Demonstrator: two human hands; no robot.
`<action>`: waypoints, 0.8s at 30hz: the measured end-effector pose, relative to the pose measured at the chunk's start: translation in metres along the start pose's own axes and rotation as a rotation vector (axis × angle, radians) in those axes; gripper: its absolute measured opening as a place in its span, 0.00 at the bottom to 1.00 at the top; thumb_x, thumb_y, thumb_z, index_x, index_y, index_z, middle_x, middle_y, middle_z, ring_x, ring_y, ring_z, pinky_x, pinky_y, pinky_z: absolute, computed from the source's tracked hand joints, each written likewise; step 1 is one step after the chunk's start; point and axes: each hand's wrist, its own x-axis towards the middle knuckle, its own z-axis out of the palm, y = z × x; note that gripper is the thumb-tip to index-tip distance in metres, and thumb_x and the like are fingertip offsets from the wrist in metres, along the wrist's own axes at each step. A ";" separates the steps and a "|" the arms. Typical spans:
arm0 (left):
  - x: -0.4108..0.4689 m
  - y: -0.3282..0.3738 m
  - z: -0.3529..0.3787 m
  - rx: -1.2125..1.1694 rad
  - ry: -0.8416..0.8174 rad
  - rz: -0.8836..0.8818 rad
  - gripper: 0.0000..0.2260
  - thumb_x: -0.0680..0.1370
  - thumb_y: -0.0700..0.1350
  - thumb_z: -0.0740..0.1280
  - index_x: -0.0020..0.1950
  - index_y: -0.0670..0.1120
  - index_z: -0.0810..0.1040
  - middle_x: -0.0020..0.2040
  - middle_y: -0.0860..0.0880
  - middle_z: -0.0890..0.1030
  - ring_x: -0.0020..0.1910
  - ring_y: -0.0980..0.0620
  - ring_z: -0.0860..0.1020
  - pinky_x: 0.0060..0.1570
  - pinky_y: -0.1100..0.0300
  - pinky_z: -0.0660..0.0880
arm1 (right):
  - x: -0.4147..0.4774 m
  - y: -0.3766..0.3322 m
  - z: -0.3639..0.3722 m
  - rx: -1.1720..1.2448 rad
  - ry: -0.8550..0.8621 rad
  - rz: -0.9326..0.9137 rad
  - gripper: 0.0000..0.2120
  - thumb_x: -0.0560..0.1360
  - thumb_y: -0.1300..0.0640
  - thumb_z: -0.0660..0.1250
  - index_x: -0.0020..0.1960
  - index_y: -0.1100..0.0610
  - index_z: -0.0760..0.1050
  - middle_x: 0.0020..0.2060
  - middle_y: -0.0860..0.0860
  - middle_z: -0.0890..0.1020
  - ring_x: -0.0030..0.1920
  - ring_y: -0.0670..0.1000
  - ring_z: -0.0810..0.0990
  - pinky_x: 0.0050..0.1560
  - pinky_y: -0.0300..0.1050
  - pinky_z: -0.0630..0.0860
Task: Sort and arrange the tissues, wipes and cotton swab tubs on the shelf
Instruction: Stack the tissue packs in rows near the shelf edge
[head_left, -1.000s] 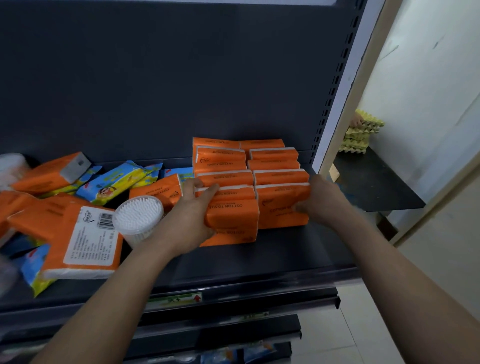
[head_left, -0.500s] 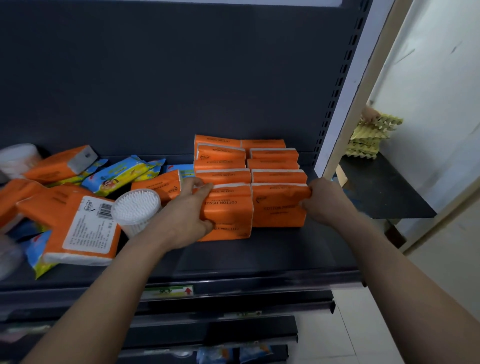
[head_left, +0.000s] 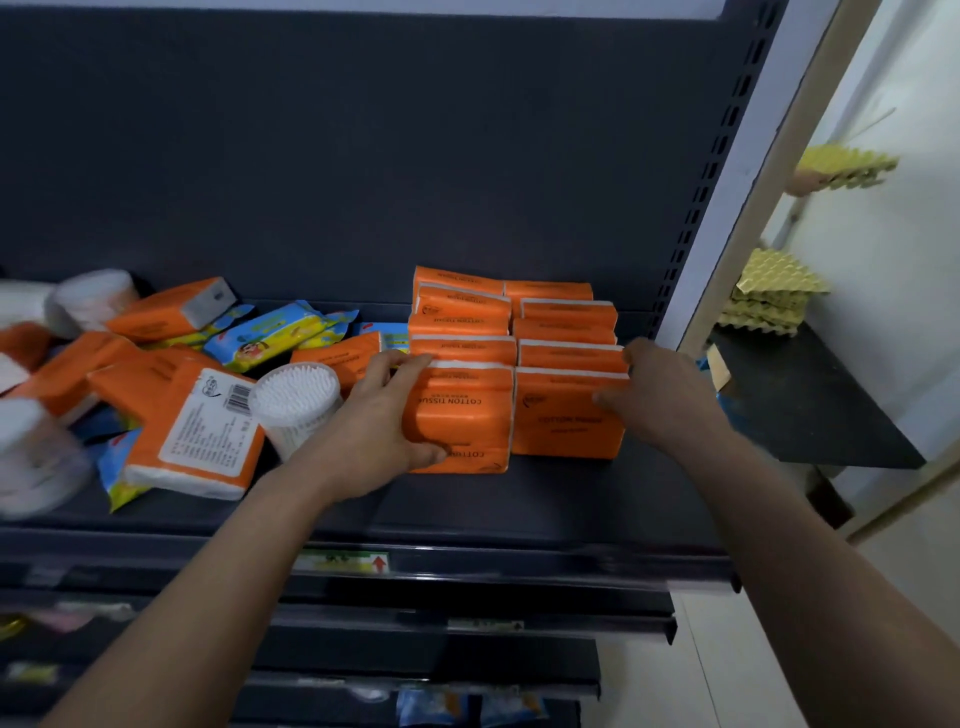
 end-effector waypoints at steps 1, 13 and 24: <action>0.000 0.000 -0.001 -0.007 -0.003 0.003 0.44 0.66 0.51 0.76 0.75 0.53 0.53 0.71 0.55 0.54 0.70 0.52 0.60 0.67 0.60 0.61 | -0.002 -0.003 -0.001 -0.002 -0.002 -0.015 0.10 0.76 0.56 0.64 0.55 0.57 0.70 0.44 0.52 0.73 0.44 0.51 0.72 0.43 0.43 0.68; -0.001 -0.030 -0.047 -0.017 0.353 0.159 0.17 0.73 0.43 0.70 0.62 0.45 0.75 0.55 0.48 0.77 0.56 0.50 0.74 0.51 0.70 0.62 | -0.006 -0.081 0.014 0.013 0.085 -0.267 0.22 0.76 0.52 0.66 0.68 0.55 0.69 0.66 0.51 0.73 0.66 0.51 0.70 0.61 0.43 0.66; -0.029 -0.140 -0.115 0.065 0.294 0.048 0.16 0.72 0.41 0.71 0.60 0.45 0.77 0.57 0.47 0.77 0.58 0.49 0.74 0.55 0.68 0.62 | 0.005 -0.205 0.088 -0.116 -0.118 -0.530 0.29 0.71 0.48 0.70 0.69 0.54 0.67 0.66 0.54 0.72 0.67 0.54 0.68 0.64 0.41 0.61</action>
